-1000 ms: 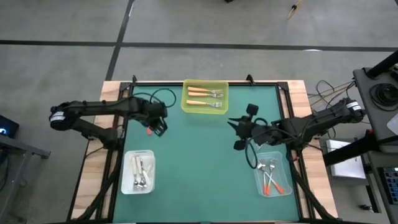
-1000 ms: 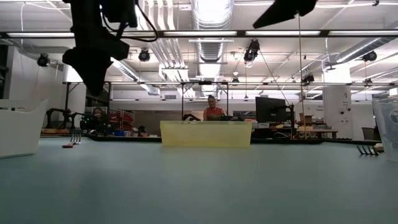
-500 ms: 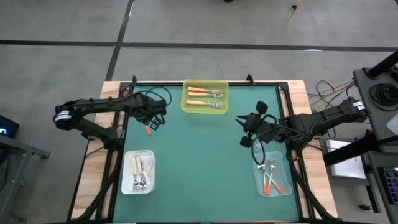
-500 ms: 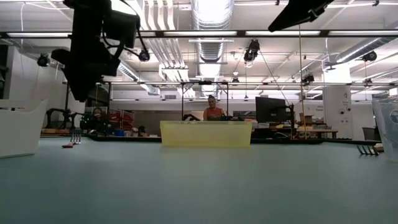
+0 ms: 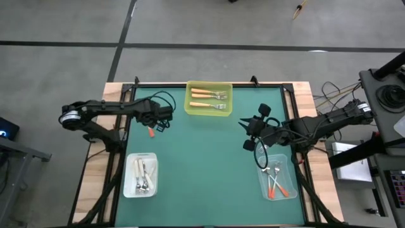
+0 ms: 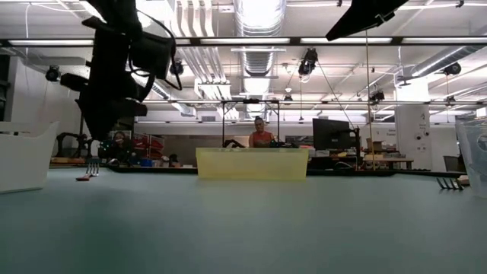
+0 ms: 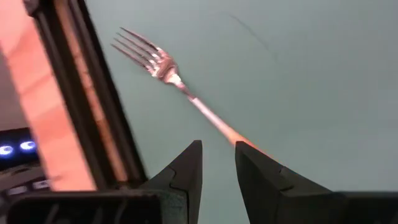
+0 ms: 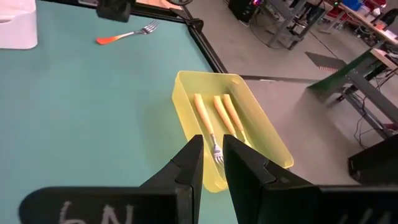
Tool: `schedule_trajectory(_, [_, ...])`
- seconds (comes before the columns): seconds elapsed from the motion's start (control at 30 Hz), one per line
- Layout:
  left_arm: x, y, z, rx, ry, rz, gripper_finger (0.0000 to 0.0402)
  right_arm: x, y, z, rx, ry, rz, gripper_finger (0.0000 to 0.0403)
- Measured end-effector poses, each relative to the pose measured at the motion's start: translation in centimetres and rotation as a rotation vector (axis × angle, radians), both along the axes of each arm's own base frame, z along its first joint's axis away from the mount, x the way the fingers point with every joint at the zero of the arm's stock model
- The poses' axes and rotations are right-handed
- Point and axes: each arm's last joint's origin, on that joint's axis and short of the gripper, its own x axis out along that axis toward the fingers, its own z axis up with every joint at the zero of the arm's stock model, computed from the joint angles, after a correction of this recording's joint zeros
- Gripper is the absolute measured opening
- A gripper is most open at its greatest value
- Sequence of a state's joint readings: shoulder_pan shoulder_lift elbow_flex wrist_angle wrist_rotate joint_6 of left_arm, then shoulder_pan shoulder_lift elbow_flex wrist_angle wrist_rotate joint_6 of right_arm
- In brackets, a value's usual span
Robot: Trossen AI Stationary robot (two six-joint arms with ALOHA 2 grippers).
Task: Sort silverware by color (type)
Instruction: Put the orange fork into the transparent bin
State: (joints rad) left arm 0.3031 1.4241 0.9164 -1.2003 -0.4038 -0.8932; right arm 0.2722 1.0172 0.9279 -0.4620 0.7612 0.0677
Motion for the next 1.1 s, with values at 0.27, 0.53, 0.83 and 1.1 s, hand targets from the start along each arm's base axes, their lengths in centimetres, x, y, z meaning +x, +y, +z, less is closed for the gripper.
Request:
schedule_trajectory(0.27, [-1.0,0.5,-1.9,0.064,-0.168,0.123,0.0078,0.1,0.0,0.0,-0.009,0.005,0.005,0.0052])
schedule_trajectory(0.53, [-2.1,0.2,-3.4,0.098,-0.125,0.21,0.0078,0.2,0.0,-0.2,-0.015,0.015,0.008,0.0052])
schedule_trajectory(0.83, [-2.6,0.9,-4.3,0.155,-0.142,0.245,0.0106,0.3,0.1,-0.2,-0.019,0.02,0.009,0.0052])
schedule_trajectory(1.1, [-2.6,1.4,-4.3,0.214,-0.161,0.283,0.0141,0.3,0.1,-0.3,-0.024,0.024,0.011,0.0052])
